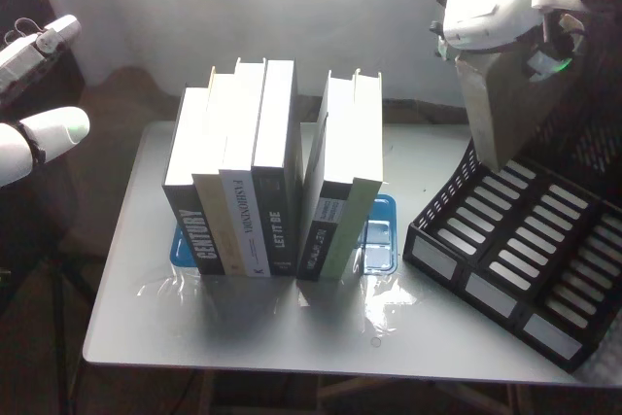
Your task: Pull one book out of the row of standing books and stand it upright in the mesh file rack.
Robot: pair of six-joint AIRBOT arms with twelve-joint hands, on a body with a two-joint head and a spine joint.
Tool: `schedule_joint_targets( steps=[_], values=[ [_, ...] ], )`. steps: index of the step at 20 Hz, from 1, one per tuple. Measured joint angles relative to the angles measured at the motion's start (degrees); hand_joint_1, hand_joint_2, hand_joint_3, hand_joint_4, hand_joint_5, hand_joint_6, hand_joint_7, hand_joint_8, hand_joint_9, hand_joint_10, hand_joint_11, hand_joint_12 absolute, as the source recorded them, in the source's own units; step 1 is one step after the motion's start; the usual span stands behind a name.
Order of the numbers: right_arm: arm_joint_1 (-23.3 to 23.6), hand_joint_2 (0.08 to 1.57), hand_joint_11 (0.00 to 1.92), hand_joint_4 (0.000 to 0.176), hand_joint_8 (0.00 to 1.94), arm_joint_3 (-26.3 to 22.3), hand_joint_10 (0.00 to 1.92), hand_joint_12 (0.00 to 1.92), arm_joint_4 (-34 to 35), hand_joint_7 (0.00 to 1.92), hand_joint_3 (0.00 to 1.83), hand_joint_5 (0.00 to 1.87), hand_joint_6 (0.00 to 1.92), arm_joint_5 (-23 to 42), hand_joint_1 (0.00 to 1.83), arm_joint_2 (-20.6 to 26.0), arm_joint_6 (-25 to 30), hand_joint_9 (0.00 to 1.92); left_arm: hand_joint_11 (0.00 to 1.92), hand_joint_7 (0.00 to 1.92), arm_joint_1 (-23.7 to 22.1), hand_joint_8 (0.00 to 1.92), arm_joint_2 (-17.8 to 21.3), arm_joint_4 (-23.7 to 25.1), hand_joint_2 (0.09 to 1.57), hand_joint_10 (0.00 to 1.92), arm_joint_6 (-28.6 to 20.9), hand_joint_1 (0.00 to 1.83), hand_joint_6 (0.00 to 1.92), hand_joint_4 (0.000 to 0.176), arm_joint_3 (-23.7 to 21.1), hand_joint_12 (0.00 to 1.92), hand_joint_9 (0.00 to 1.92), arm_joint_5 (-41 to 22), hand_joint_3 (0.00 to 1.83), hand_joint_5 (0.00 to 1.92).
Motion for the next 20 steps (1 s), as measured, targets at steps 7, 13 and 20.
schedule_joint_targets(
  steps=[7, 13, 20],
  values=[
    [-1.5, 1.18, 0.26, 0.000, 1.16, 0.6, 1.46, 1.70, 3.2, 0.90, 0.00, 0.86, 1.16, -0.4, 1.35, -0.9, -1.7, 0.66, 0.00, 0.00, 0.0, 0.00, -0.4, 0.0, 1.40, 0.00, 0.0, 0.43, 0.00, 0.041, 0.0, 0.00, 0.00, 0.0, 0.00, 0.01],
    [-4.2, 1.19, 0.26, 0.000, 1.07, 1.1, 1.48, 1.76, 5.8, 0.95, 0.00, 0.74, 1.32, -0.8, 1.35, -0.5, -2.3, 0.72, 0.00, 0.00, 0.0, 0.00, -0.5, -0.1, 1.40, 0.00, 0.0, 0.40, 0.00, 0.045, 0.0, 0.00, 0.00, -0.1, 0.00, 0.01],
    [-6.4, 1.19, 0.28, 0.011, 1.19, 3.8, 1.21, 1.77, 7.6, 0.88, 0.00, 0.81, 1.24, 0.0, 1.18, -3.0, -2.6, 0.65, 0.00, 0.00, 0.1, 0.00, -0.7, -0.2, 1.40, 0.00, 0.0, 0.40, 0.00, 0.053, 0.1, 0.00, 0.00, -0.5, 0.00, 0.02]
  ],
)
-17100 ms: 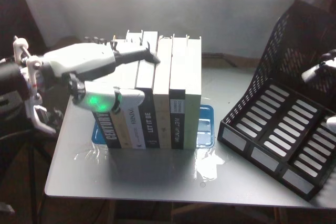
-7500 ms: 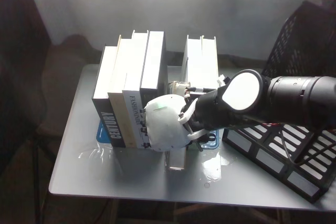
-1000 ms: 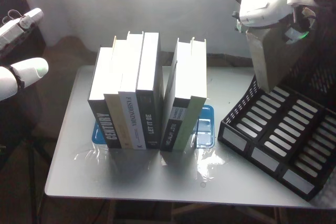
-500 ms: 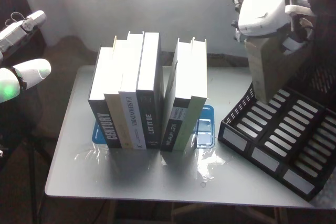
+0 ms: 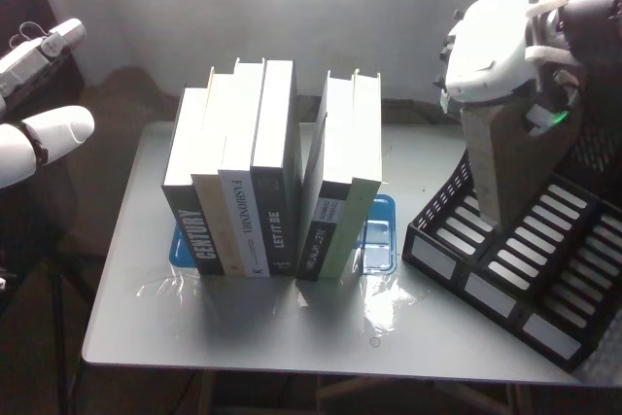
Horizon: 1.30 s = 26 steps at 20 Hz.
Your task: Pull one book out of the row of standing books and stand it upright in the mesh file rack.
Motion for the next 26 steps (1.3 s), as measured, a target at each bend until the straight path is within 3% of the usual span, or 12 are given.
schedule_joint_targets(
  steps=[3, 4, 10, 11, 12, 14, 16, 18, 19, 20, 22, 26],
  values=[
    [-0.3, 1.27, 0.13, 0.015, 1.45, 1.4, 1.20, 1.74, 0.9, 0.71, 0.01, 0.69, 1.39, 0.0, 1.12, -1.0, -0.1, 0.50, 0.00, 0.00, 0.0, 0.00, -0.3, -0.2, 1.40, 0.00, 0.0, 0.41, 0.00, 0.061, 0.3, 0.00, 0.00, 0.0, 0.00, 0.01],
    [-0.3, 1.26, 0.17, 0.000, 1.38, 2.1, 1.56, 1.70, 0.8, 0.77, 0.00, 0.70, 1.33, -0.3, 1.28, -1.5, -0.2, 0.54, 0.00, 0.00, 0.0, 0.00, -0.5, -0.1, 1.40, 0.00, 0.0, 0.39, 0.00, 0.068, 0.5, 0.00, 0.00, 0.0, 0.00, 0.00],
    [-0.6, 1.28, 0.12, 0.000, 1.39, 6.1, 1.70, 1.74, 1.0, 0.76, 0.00, 0.68, 1.37, -0.9, 1.32, -4.5, -0.5, 0.50, 0.00, 0.00, 0.0, 0.00, -1.0, 0.0, 1.40, 0.00, 0.0, 0.37, 0.00, 0.052, 1.3, 0.00, 0.00, -0.5, 0.00, 0.01],
    [-0.6, 1.25, 0.15, 0.000, 1.37, 6.6, 1.28, 1.69, 1.0, 0.78, 0.00, 0.72, 1.33, -0.9, 1.18, -4.6, -0.5, 0.54, 0.00, 0.00, 0.0, 0.00, -1.2, 0.0, 1.40, 0.00, 0.0, 0.35, 0.00, 0.057, 1.4, 0.00, 0.00, -0.6, 0.00, 0.01],
    [-0.6, 1.24, 0.18, 0.005, 1.35, 6.9, 1.16, 1.71, 1.0, 0.80, 0.00, 0.75, 1.29, -0.9, 1.16, -4.7, -0.5, 0.60, 0.00, 0.00, 0.0, 0.00, -1.4, -0.2, 1.40, 0.00, 0.0, 0.34, 0.00, 0.052, 1.5, 0.00, 0.00, -0.6, 0.00, 0.02],
    [-0.6, 1.22, 0.21, 0.005, 1.35, 7.5, 1.15, 1.75, 1.0, 0.81, 0.00, 0.79, 1.22, -0.9, 1.17, -4.7, -0.5, 0.63, 0.00, 0.00, 0.1, 0.00, -1.6, 0.0, 1.40, 0.00, 0.0, 0.37, 0.00, 0.051, 1.7, 0.00, 0.00, -0.7, 0.00, 0.02],
    [-0.8, 1.29, 0.10, 0.000, 1.39, 8.1, 0.96, 1.64, 0.7, 0.75, 0.00, 0.57, 1.56, -1.0, 1.12, -4.7, -0.5, 0.50, 0.00, 0.00, 0.1, 0.00, -1.6, 0.0, 1.39, 0.00, 0.0, 0.39, 0.00, 0.054, 1.8, 0.00, 0.00, -0.8, 0.00, 0.02],
    [-1.0, 1.29, 0.10, 0.000, 1.39, 8.2, 0.96, 1.64, -1.2, 0.75, 0.00, 0.57, 1.56, -1.1, 1.12, -4.7, -0.1, 0.50, 0.00, 0.00, 0.1, 0.00, -1.6, 0.0, 1.39, 0.00, 0.0, 0.39, 0.00, 0.054, 1.8, 0.00, 0.00, -0.8, 0.00, 0.02],
    [-1.1, 1.23, 0.02, 0.000, 0.63, 8.2, 0.69, 1.45, -1.8, 0.52, 0.00, 0.39, 0.80, -1.0, 1.11, -4.8, 0.3, 0.39, 0.00, 0.00, 0.1, 0.00, -1.7, 0.0, 1.40, 0.00, 0.0, 0.40, 0.00, 0.050, 1.8, 0.00, 0.00, -0.8, 0.00, 0.02],
    [-1.4, 1.21, 0.00, 0.000, 0.20, 8.2, 0.46, 1.23, -1.9, 0.36, 0.00, 0.34, 0.36, -1.2, 1.04, -4.9, 0.4, 0.27, 0.00, 0.00, 0.1, 0.00, -1.7, 0.0, 1.40, 0.00, 0.0, 0.41, 0.00, 0.051, 1.8, 0.00, 0.00, -0.8, 0.00, 0.03],
    [-1.4, 1.19, 0.00, 0.000, 0.02, 8.3, 0.28, 1.22, -3.1, 0.38, 0.00, 0.44, 0.07, -0.9, 1.04, -4.9, 0.6, 0.33, 0.00, 0.00, 0.1, 0.00, -1.9, 0.0, 1.40, 0.00, 0.0, 0.42, 0.00, 0.059, 1.9, 0.00, 0.00, -0.8, 0.00, 0.02],
    [-1.6, 1.19, 0.00, 0.000, 0.00, 8.3, 0.14, 1.11, -3.7, 0.26, 0.00, 0.33, 0.00, -1.4, 0.97, -4.9, 1.2, 0.30, 0.00, 0.00, 0.1, 0.00, -2.0, 0.0, 1.40, 0.00, 0.0, 0.41, 0.00, 0.057, 1.9, 0.00, 0.00, -0.8, 0.00, 0.02]
  ],
)
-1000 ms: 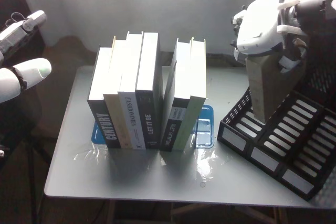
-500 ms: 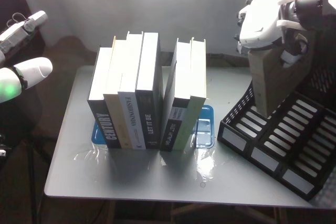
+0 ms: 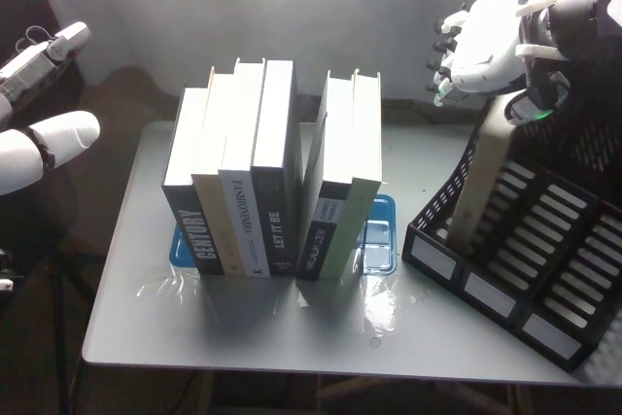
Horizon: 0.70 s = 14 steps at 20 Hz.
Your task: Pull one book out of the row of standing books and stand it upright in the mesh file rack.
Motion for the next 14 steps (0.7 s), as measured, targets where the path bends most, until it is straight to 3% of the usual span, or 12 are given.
schedule_joint_targets(
  steps=[1, 2, 3, 4, 5, 7, 11, 12, 14],
  values=[
    [-0.2, 1.19, 0.00, 0.000, 0.00, 0.0, 0.11, 1.00, -0.1, 0.21, 0.00, 0.26, 0.00, -0.3, 0.96, 0.0, 0.0, 0.26, 0.00, 0.00, 0.0, 0.00, 0.0, 0.0, 1.40, 0.00, 0.0, 0.40, 0.00, 0.062, 0.0, 0.00, 0.00, 0.0, 0.00, 0.01],
    [-0.4, 1.14, 0.00, 0.021, 0.00, 0.0, 0.06, 0.74, -0.3, 0.10, 0.00, 0.10, 0.01, -0.1, 0.96, 0.0, 0.1, 0.17, 0.00, 0.00, 0.0, 0.00, 0.0, 0.0, 1.40, 0.00, 0.0, 0.40, 0.00, 0.054, 0.0, 0.00, 0.00, 0.0, 0.00, 0.02],
    [-0.5, 1.04, 0.00, 0.059, 0.00, 0.0, 0.02, 0.55, -0.4, 0.02, 0.00, 0.02, 0.00, 0.3, 0.98, 0.0, 0.1, 0.08, 0.00, 0.00, 0.0, 0.00, 0.0, 0.0, 1.40, 0.00, 0.0, 0.39, 0.00, 0.053, 0.1, 0.00, 0.00, 0.0, 0.00, 0.02],
    [-0.4, 0.95, 0.00, 0.079, 0.00, 0.0, 0.00, 0.33, -0.6, 0.00, 0.00, 0.00, 0.00, 0.3, 0.97, 0.0, 0.1, 0.02, 0.00, 0.00, 0.0, 0.00, 0.0, 0.0, 1.40, 0.00, 0.0, 0.35, 0.00, 0.055, 0.1, 0.00, 0.00, 0.0, 0.00, 0.01],
    [-0.4, 0.91, 0.00, 0.078, 0.00, -0.1, 0.00, 0.28, -1.0, 0.00, 0.00, 0.00, 0.00, -0.1, 0.92, 0.0, 0.2, 0.00, 0.00, 0.00, 0.0, 0.00, 0.0, 0.0, 1.40, 0.00, 0.0, 0.36, 0.00, 0.059, 0.1, 0.00, 0.00, 0.0, 0.00, 0.01],
    [-0.4, 0.91, 0.01, 0.062, 0.00, -0.8, 0.00, 0.01, -1.9, 0.00, 0.00, 0.00, 0.00, -0.4, 0.84, 0.2, 0.2, 0.00, 0.00, 0.00, 0.1, 0.00, -0.1, -0.1, 1.40, 0.00, 0.0, 0.39, 0.00, 0.062, 0.1, 0.00, 0.00, 0.0, 0.00, 0.01],
    [-0.4, 0.94, 0.03, 0.048, 0.00, -1.3, 0.00, 0.02, -2.1, 0.00, 0.00, 0.00, 0.00, -0.8, 0.76, 0.0, 0.6, 0.00, 0.00, 0.00, 0.1, 0.00, -0.1, -0.1, 1.40, 0.00, 0.0, 0.41, 0.00, 0.061, 0.1, 0.00, 0.00, 0.0, 0.00, 0.01],
    [-0.4, 0.94, 0.03, 0.048, 0.00, -1.3, 0.00, 0.02, -2.1, 0.00, 0.00, 0.00, 0.00, -1.0, 0.76, 0.0, 0.6, 0.00, 0.00, 0.00, 0.1, 0.00, -0.1, -0.1, 1.40, 0.00, 0.0, 0.41, 0.00, 0.061, 0.1, 0.00, 0.00, 0.0, 0.00, 0.01],
    [-0.4, 0.92, 0.00, 0.071, 0.00, -2.1, 0.00, 0.00, -1.9, 0.00, 0.00, 0.00, 0.00, -1.5, 0.81, 0.6, 0.8, 0.00, 0.00, 0.00, 0.1, 0.00, -0.1, -0.1, 1.40, 0.00, 0.0, 0.41, 0.00, 0.059, 0.1, 0.00, 0.00, 0.0, 0.00, 0.01]
  ],
)
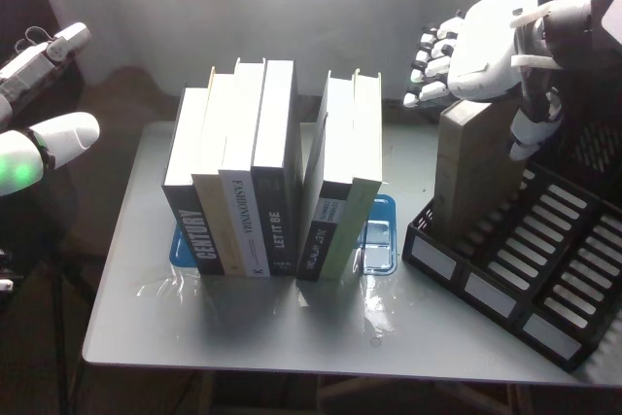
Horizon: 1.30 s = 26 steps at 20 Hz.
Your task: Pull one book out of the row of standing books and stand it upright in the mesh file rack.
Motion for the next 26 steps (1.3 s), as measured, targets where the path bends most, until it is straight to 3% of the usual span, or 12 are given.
schedule_joint_targets(
  steps=[1, 3, 6, 9, 14, 17, 18, 22, 23, 24, 25, 26],
  values=[
    [0.0, 0.92, 0.00, 0.075, 0.00, -0.5, 0.00, 0.00, 0.2, 0.00, 0.00, 0.00, 0.00, -0.2, 0.81, 0.4, 0.0, 0.00, 0.00, 0.00, 0.0, 0.00, 0.0, 0.0, 1.40, 0.00, 0.0, 0.39, 0.00, 0.059, 0.0, 0.00, 0.00, 0.0, 0.00, 0.01],
    [0.2, 0.94, 0.03, 0.016, 0.00, -2.0, 0.00, 0.01, 0.7, 0.00, 0.00, 0.00, 0.00, -0.3, 0.74, 2.1, 0.0, 0.00, 0.00, 0.00, 0.0, 0.00, 0.0, 0.0, 1.40, 0.00, 0.0, 0.37, 0.00, 0.060, 0.0, 0.00, 0.00, 0.0, 0.00, 0.01],
    [1.0, 1.10, 0.00, 0.000, 0.00, -4.8, 0.00, 0.00, 1.5, 0.00, 0.06, 0.00, 0.00, -1.1, 0.53, 4.7, 0.0, 0.00, 0.00, 0.00, -0.1, 0.00, 0.0, 0.1, 1.40, 0.00, 0.0, 0.35, 0.00, 0.060, 0.0, 0.00, 0.00, 0.1, 0.00, 0.00],
    [1.2, 1.24, 0.00, 0.000, 0.00, -8.6, 0.00, 0.00, 6.4, 0.00, 0.04, 0.00, 0.00, -1.7, 0.28, 7.4, -0.9, 0.00, 0.00, 0.00, -0.6, 0.00, 0.0, 0.7, 1.41, 0.00, 0.0, 0.33, 0.00, 0.104, 0.0, 0.00, 0.00, 0.1, 0.00, 0.00],
    [3.6, 1.27, 0.00, 0.000, 0.00, -10.3, 0.00, 0.00, 46.6, 0.00, 0.02, 0.00, 0.00, 2.1, 0.34, 11.7, -23.1, 0.00, 0.00, 0.00, -2.8, 0.00, 0.0, 3.2, 1.42, 0.00, 0.0, 0.26, 0.00, 0.115, -0.1, 0.00, 0.00, 1.0, 0.01, 0.00],
    [2.8, 1.27, 0.00, 0.000, 0.00, -10.4, 0.00, 0.00, 59.7, 0.00, 0.02, 0.00, 0.00, 4.9, 0.34, 12.7, -31.1, 0.00, 0.00, 0.00, -4.9, 0.00, 0.0, 5.6, 1.42, 0.00, 0.0, 0.26, 0.00, 0.115, 0.0, 0.00, 0.00, 2.9, 0.01, 0.00],
    [2.3, 1.27, 0.00, 0.031, 0.00, -10.9, 0.00, 0.00, 65.0, 0.00, 0.02, 0.00, 0.00, 6.5, 0.25, 13.4, -34.0, 0.00, 0.00, 0.00, -6.3, 0.00, 0.0, 7.8, 1.42, 0.00, 0.0, 0.30, 0.00, 0.080, 0.1, 0.00, 0.00, 3.5, 0.00, 0.00],
    [0.1, 1.28, 0.00, 0.064, 0.00, -14.6, 0.00, 0.00, 83.9, 0.00, 0.01, 0.00, 0.00, 10.4, 0.13, 18.1, -44.5, 0.00, 0.00, 0.00, -10.9, 0.00, -0.7, 14.3, 1.41, 0.00, 0.0, 0.28, 0.00, 0.082, 0.8, 0.00, 0.00, 5.6, 0.00, 0.00],
    [-0.9, 1.28, 0.00, 0.092, 0.00, -15.6, 0.00, 0.00, 88.8, 0.00, 0.01, 0.00, 0.00, 11.1, 0.07, 19.6, -47.5, 0.00, 0.00, 0.00, -12.0, 0.00, -0.8, 16.5, 1.39, 0.00, 0.0, 0.28, 0.00, 0.074, 1.0, 0.00, 0.00, 6.1, 0.00, 0.00],
    [-1.9, 1.28, 0.00, 0.092, 0.00, -16.5, 0.00, 0.00, 92.8, 0.00, 0.01, 0.00, 0.00, 11.7, 0.07, 21.1, -49.7, 0.00, 0.00, 0.00, -12.9, 0.00, -1.3, 17.9, 1.39, 0.00, 0.0, 0.28, 0.00, 0.074, 1.3, 0.00, 0.00, 6.6, 0.00, 0.00],
    [-3.1, 1.29, 0.00, 0.055, 0.00, -17.6, 0.00, 0.00, 97.2, 0.00, 0.01, 0.00, 0.00, 12.5, 0.05, 22.6, -52.1, 0.00, 0.00, 0.00, -14.0, 0.00, -1.7, 18.8, 1.39, 0.00, 0.0, 0.18, 0.00, 0.049, 1.3, 0.00, 0.00, 7.0, 0.00, 0.00],
    [-4.2, 1.28, 0.00, 0.047, 0.00, -18.7, 0.00, 0.00, 101.2, 0.00, 0.01, 0.00, 0.00, 13.8, 0.04, 24.0, -54.3, 0.00, 0.00, 0.00, -14.9, 0.00, -1.8, 21.2, 1.39, 0.00, 0.0, 0.16, 0.00, 0.044, 1.3, 0.00, 0.00, 7.5, 0.00, 0.00]
  ],
)
